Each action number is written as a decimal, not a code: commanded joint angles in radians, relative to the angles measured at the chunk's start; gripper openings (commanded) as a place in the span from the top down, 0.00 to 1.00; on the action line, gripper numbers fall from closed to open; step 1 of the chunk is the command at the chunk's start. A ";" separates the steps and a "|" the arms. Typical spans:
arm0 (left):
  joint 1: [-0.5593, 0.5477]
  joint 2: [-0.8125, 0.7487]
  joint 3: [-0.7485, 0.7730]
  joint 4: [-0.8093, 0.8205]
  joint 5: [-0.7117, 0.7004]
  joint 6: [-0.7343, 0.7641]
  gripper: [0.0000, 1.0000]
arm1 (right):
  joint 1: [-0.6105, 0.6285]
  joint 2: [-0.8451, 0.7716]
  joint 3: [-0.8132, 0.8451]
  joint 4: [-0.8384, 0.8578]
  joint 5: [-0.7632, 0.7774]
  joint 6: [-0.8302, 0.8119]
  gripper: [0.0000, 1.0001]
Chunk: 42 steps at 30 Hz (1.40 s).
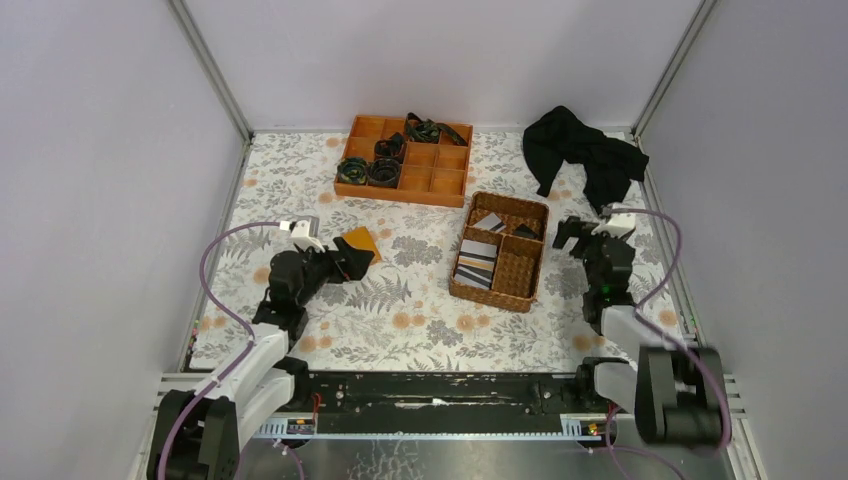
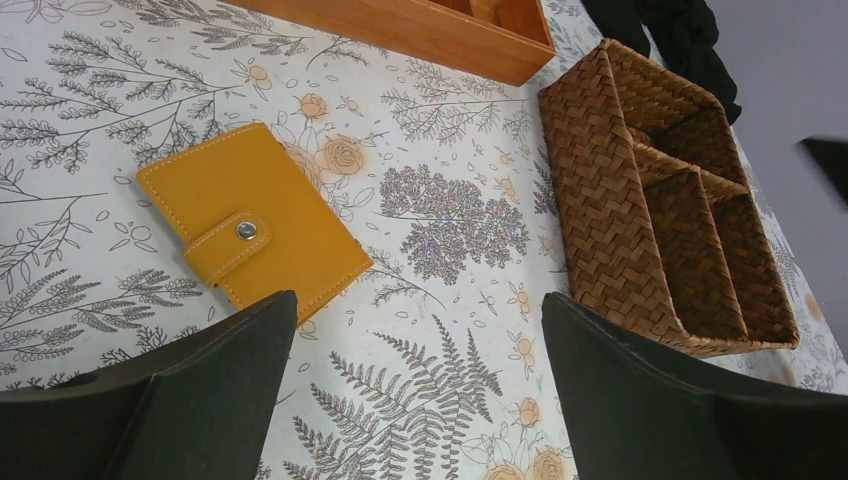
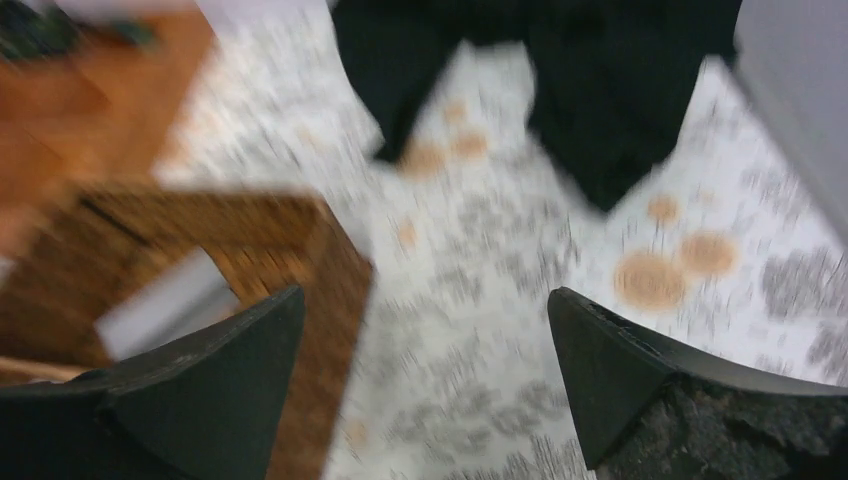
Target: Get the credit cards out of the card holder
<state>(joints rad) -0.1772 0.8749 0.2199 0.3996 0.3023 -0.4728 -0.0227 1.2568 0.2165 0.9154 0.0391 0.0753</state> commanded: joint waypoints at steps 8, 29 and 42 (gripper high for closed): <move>-0.015 0.128 0.168 -0.209 -0.312 -0.025 0.00 | 0.003 -0.257 0.306 -0.496 -0.446 0.419 0.01; -0.188 0.287 0.337 -0.249 -0.759 0.059 0.00 | 0.403 0.264 1.028 -1.207 0.025 0.118 0.01; -0.045 0.475 0.332 -0.228 -0.547 -0.188 0.01 | 0.457 0.378 0.985 -1.095 0.131 0.147 0.72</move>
<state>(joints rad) -0.2131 1.3441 0.5392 0.0963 -0.2947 -0.6395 0.3946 1.6318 1.1690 -0.2070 0.1444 0.2161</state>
